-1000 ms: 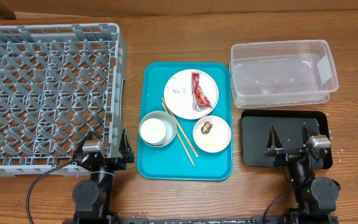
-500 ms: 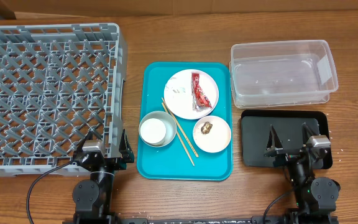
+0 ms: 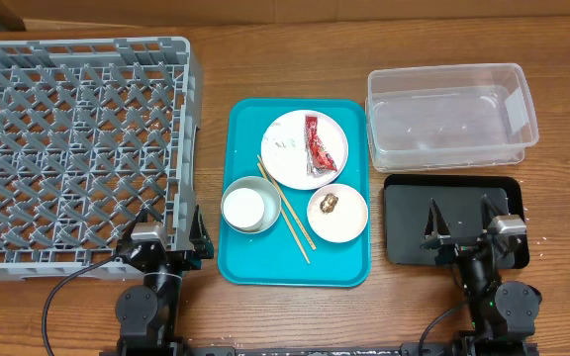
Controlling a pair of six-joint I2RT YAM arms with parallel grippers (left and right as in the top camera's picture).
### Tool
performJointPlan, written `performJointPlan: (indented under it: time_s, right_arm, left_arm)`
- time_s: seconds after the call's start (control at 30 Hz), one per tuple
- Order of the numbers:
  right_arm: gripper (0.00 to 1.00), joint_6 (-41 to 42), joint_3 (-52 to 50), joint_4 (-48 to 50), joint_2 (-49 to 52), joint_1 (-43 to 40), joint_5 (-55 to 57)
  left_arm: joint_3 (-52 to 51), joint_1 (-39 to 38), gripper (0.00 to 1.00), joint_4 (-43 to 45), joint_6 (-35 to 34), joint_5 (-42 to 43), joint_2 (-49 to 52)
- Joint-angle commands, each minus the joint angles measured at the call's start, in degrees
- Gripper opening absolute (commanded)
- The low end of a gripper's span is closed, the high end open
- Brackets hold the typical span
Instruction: Sort waste into correct bins and load items into the dishwasher
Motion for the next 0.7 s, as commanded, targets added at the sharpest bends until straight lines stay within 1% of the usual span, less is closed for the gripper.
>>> performJointPlan:
  time_s: [0.0,0.6,0.67]
  right_arm:
    - [1.0,-0.17,-0.57,0.22,-0.46,-0.15,0.52]
    - [1.0,-0.17,-0.57,0.17,-0.46,-0.15,0.96]
    - [1.0,-0.15,-0.57,0.2,-0.46,-0.15,0.94]
  left_arm:
    - [-0.11,-0.42,1.0,0.0,0.92,0.26,-0.44]
    - [-0.11,-0.39,1.0,0.24,0.92,-0.55,-0.44]
    - [-0.11,-0.39,1.0,0.02,0.92,0.31,-0.37]
